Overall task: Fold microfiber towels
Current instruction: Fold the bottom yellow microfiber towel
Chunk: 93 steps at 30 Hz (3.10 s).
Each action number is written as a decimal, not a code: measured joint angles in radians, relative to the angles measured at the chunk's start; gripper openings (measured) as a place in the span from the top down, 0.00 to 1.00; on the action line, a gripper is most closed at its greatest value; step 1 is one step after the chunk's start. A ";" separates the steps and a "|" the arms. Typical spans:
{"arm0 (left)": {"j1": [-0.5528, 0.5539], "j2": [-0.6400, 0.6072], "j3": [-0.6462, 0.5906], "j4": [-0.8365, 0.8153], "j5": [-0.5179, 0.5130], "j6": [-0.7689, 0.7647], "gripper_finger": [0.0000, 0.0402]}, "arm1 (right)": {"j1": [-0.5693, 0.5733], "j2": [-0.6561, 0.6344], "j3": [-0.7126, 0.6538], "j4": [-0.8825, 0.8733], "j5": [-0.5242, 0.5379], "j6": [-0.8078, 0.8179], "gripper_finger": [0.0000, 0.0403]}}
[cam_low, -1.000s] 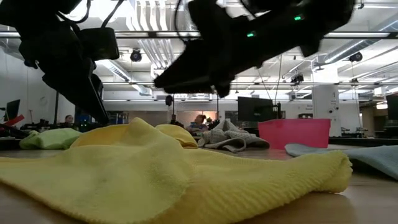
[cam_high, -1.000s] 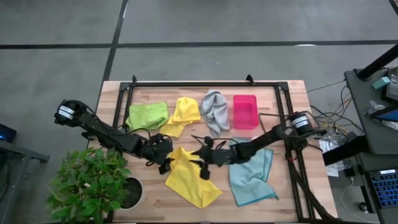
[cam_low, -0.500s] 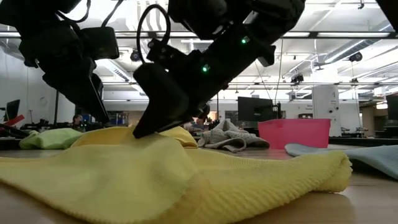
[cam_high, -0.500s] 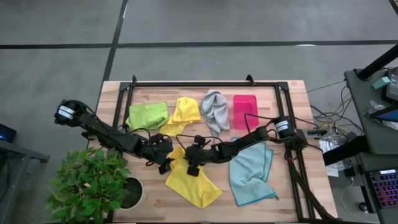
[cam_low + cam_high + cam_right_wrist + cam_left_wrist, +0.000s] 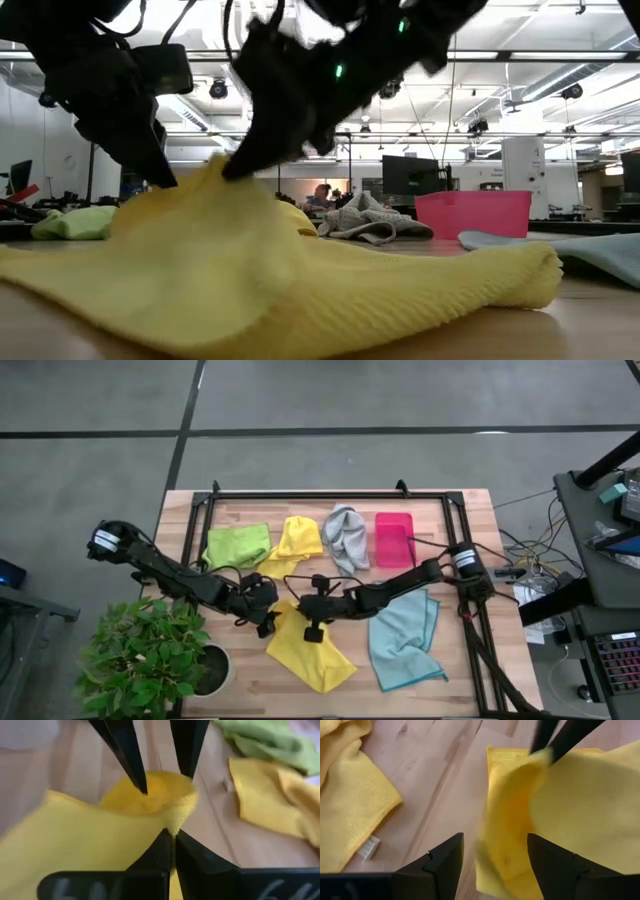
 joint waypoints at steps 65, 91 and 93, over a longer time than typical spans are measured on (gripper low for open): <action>0.136 -0.062 0.176 -0.063 0.095 0.050 1.00 | -0.072 -0.416 -0.436 0.010 -0.223 0.211 0.52; 0.135 -0.079 0.181 -0.060 0.102 0.078 1.00 | -0.060 -0.167 -0.335 0.175 0.007 0.133 0.65; 0.135 -0.079 0.181 -0.060 0.102 0.079 1.00 | -0.061 -0.162 -0.335 0.199 -0.013 0.129 0.72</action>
